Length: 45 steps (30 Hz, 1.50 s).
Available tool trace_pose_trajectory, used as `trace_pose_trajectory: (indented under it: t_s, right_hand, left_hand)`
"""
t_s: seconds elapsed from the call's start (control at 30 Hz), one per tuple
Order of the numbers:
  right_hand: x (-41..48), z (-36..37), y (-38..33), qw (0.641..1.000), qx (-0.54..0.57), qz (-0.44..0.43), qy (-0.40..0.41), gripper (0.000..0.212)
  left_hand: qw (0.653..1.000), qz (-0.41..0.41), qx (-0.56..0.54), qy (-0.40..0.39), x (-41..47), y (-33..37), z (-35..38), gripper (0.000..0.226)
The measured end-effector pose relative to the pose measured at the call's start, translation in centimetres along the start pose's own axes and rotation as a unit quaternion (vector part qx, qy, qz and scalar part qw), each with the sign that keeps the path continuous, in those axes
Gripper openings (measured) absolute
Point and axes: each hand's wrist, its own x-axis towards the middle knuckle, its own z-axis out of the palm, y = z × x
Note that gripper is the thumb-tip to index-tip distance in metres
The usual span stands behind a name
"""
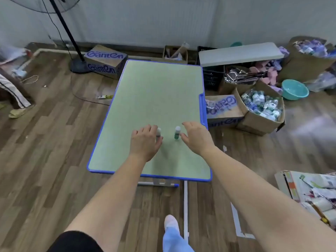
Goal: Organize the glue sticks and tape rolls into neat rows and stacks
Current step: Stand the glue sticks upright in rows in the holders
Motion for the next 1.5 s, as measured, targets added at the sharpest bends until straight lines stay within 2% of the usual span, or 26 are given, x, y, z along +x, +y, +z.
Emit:
trace_pose_trajectory:
  t_s: [0.1,0.27,0.4,0.57,0.77,1.0,1.33,1.5]
  right_hand:
    - [1.0,0.5,0.2,0.999,0.030,-0.020,0.004,0.044]
    - [1.7,1.2,0.1,0.997,0.065,-0.039,-0.003,0.040]
    - [2.2,1.9,0.1,0.997,0.069,-0.043,-0.015,0.037]
    - [2.4,2.6,0.6,0.995,0.087,-0.045,-0.008,0.030]
    - [2.3,2.7,1.2,0.992,0.118,-0.052,0.002,0.030]
    - [2.6,1.6,0.8,0.984,0.162,-0.066,0.033,0.028]
    - [3.7,0.1,-4.4,0.963,0.172,-0.186,0.094,0.021]
    - [3.9,0.0,-9.8,0.942,0.179,-0.270,0.083,0.027]
  left_hand:
    - [1.000,-0.014,-0.021,-0.006,0.6,0.0,0.8,0.033]
    - [1.000,-0.012,-0.020,0.013,1.0,0.2,1.3,0.035]
    - [0.999,-0.022,-0.034,-0.003,1.2,0.1,1.6,0.033]
    - [0.995,-0.036,-0.088,0.008,1.2,0.2,1.7,0.033]
    - [0.979,-0.094,-0.178,-0.033,1.2,-0.3,2.0,0.030]
    - [0.968,-0.127,-0.218,-0.020,1.5,-0.7,0.9,0.029]
    - [0.966,-0.161,-0.193,0.055,-1.2,-3.7,-3.4,0.024]
    - [0.967,-0.184,-0.147,0.099,-5.0,-6.9,-6.7,0.021]
